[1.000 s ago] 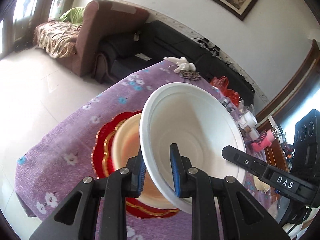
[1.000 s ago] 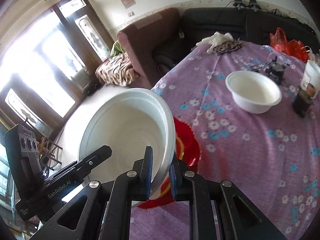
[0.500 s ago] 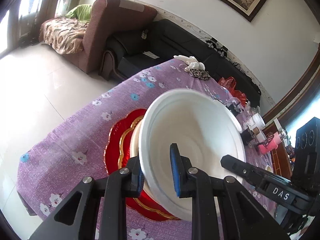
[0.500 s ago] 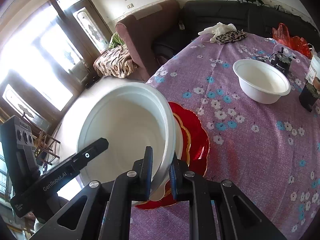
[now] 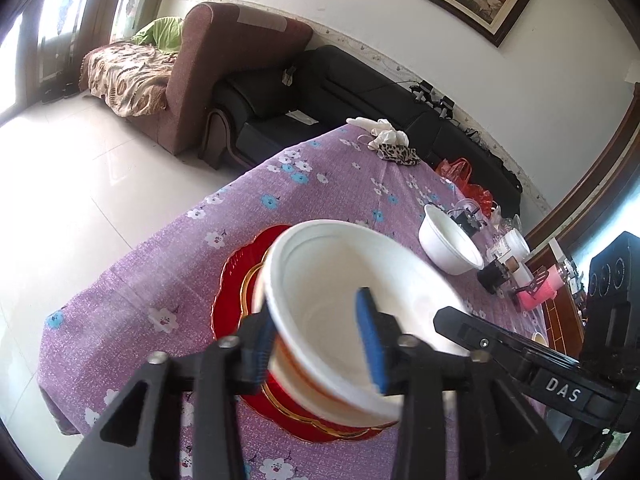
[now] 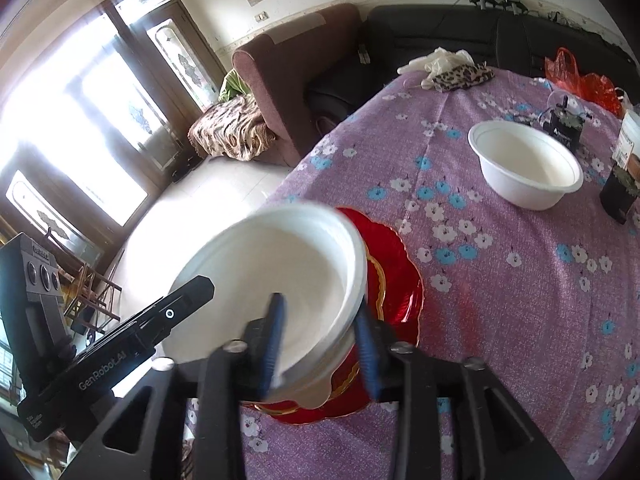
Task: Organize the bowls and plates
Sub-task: 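Carry the large white bowl with both grippers and lower it onto the stack, then open both grippers and raise them away from the stack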
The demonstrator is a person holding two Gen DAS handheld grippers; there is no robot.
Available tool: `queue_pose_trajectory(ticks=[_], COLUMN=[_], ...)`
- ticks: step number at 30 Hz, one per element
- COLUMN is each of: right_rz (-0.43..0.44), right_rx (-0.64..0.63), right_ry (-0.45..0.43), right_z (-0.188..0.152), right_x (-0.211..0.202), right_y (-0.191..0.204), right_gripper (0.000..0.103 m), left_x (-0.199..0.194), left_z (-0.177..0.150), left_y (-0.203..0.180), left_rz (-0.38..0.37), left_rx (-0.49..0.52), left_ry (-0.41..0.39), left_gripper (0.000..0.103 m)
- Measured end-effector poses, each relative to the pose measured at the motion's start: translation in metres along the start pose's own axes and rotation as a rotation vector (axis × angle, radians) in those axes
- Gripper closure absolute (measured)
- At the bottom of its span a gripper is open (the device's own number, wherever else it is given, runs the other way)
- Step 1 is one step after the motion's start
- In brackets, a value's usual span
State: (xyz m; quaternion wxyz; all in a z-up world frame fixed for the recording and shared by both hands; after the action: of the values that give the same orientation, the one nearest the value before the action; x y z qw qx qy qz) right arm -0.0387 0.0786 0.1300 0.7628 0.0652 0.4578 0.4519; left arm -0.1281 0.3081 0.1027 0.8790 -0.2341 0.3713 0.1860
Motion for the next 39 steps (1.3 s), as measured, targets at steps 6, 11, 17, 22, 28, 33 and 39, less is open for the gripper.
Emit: queue_pose_trajectory(ticks=[6,11,17,22,28,33,39], right_rz=[-0.016,-0.007,-0.001,-0.014,-0.007,-0.027,-0.117], right_rx=[-0.029,-0.031,-0.009,0.044,0.109,0.127,0.111], right_ry=[-0.04,-0.071,-0.126,-0.162,-0.207,-0.265,-0.391], right_z=[0.001,-0.004,-0.013,-0.021,-0.035,-0.049,-0.059], right_x=[-0.01,-0.025,-0.052,-0.077,-0.111,-0.15,-0.238], right_y=[0.005,0.006,-0.003,-0.026,-0.051,-0.062,-0.052], right_gripper=[0.044,0.044,0.038,0.038,0.038,0.038,0.038], left_x=[-0.022,-0.044,-0.072,-0.088,-0.099,-0.119,-0.177], left_z=[-0.003,-0.006,-0.015,-0.021,-0.031,-0.04,-0.035], left_y=[-0.006,-0.016,-0.036,-0.054,-0.073,-0.086,-0.098], left_rz=[0.056,0.118,0.208,0.239,0.246,0.209,0.031], left_rx=[0.031,0.089,0.168,0.224,0.277,0.307,0.336], left_ry=[-0.098,-0.197,-0.338,-0.401,-0.423,-0.441,-0.477], left_gripper=[0.035,0.031,0.023,0.02,0.02,0.02,0.02])
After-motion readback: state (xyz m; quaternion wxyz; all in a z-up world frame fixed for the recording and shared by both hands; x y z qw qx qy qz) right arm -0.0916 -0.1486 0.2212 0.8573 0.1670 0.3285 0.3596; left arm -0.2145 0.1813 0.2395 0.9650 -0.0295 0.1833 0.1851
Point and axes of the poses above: each gripper's, at about its wrist camera, not at the fingertips, and x roughly the way its jaws point, y to its left, z to its top, the point moved 1 cm from there along x, roughly the way its jaws point, and after that the axes turned 13 degrees about z, right-handed, at the moved point
